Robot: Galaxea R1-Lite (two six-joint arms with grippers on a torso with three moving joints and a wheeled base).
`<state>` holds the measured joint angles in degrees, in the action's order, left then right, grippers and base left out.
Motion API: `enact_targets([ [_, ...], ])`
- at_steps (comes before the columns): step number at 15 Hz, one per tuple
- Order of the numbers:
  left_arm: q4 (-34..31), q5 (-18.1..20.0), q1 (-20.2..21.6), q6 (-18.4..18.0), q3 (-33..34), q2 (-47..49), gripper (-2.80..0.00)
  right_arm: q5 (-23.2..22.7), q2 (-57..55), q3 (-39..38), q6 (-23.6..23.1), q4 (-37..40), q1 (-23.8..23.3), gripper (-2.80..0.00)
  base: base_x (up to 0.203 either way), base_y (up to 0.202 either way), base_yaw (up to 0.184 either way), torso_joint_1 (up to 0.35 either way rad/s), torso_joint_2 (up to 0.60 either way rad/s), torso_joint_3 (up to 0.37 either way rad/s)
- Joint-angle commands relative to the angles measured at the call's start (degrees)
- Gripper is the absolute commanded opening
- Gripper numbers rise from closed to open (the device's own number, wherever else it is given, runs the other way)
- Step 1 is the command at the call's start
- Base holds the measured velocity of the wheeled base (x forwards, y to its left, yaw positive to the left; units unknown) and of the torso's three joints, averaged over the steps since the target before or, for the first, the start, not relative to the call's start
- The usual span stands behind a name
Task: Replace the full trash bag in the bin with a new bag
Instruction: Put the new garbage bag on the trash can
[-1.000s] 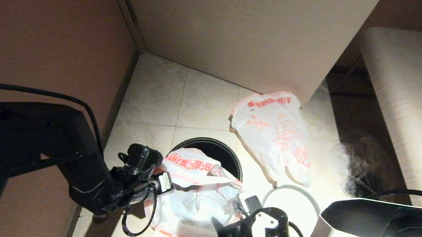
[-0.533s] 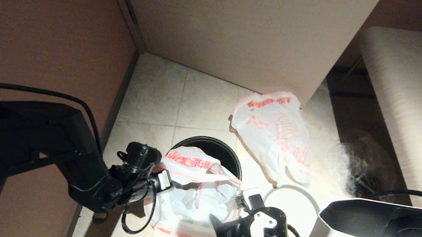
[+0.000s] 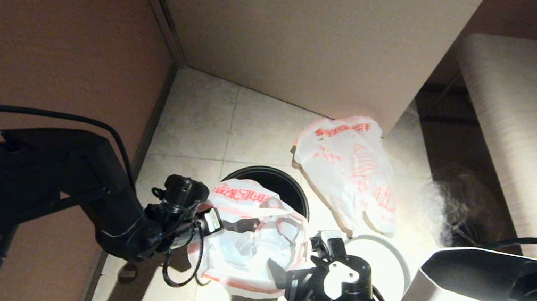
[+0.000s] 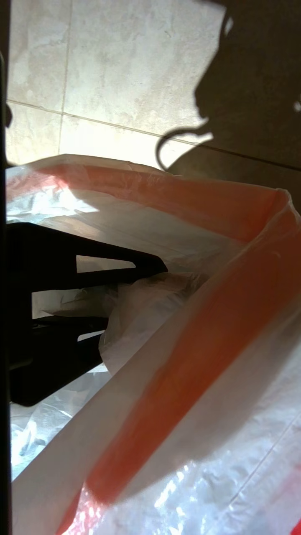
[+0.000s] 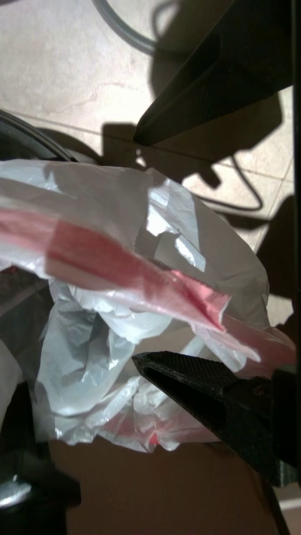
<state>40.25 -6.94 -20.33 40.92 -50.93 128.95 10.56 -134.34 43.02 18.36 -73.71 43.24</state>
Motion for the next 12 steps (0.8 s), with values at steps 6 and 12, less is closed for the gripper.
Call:
enact_targets([
  [6,0.3,-0.3,0.1,0.2,-1.1,0.9,-2.80,-1.2,1.3,-3.4,2.2,-5.7,0.2,0.00,0.000,0.000,0.000,0.000,0.00,0.000],
  [12,0.1,-0.6,0.2,0.2,-1.8,1.5,-2.80,-2.8,3.4,-9.6,5.0,-12.0,0.2,0.00,0.000,0.000,0.000,0.000,0.00,0.000],
])
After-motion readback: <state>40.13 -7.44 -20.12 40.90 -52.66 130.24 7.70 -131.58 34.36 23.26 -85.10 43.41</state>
